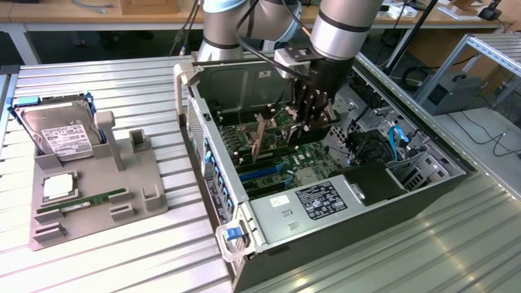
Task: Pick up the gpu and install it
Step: 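Insert the gpu into the slot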
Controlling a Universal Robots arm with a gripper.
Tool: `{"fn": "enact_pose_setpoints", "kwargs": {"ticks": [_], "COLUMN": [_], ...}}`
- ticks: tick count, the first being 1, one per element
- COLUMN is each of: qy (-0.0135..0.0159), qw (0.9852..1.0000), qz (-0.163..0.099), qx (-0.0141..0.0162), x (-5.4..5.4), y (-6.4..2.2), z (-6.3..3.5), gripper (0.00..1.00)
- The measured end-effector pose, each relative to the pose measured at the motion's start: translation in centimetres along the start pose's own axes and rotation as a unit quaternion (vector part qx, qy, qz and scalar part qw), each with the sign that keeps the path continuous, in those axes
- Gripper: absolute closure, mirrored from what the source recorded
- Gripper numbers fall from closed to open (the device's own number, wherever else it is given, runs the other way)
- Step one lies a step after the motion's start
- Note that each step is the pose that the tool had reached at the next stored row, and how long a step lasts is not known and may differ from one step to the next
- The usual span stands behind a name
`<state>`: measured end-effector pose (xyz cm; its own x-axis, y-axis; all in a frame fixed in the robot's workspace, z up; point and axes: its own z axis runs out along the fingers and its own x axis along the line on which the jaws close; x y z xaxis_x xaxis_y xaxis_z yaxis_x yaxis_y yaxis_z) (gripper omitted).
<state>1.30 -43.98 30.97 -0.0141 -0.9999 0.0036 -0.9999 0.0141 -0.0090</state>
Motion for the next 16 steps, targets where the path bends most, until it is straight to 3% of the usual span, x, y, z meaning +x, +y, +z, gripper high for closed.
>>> {"fn": "enact_pose_setpoints", "kwargs": {"ticks": [16], "qy": [0.0000], "qw": [1.0000], "qz": [0.000], "qx": [0.0000], "x": [0.4], "y": [1.16], "z": [0.35], "gripper": [0.73]}}
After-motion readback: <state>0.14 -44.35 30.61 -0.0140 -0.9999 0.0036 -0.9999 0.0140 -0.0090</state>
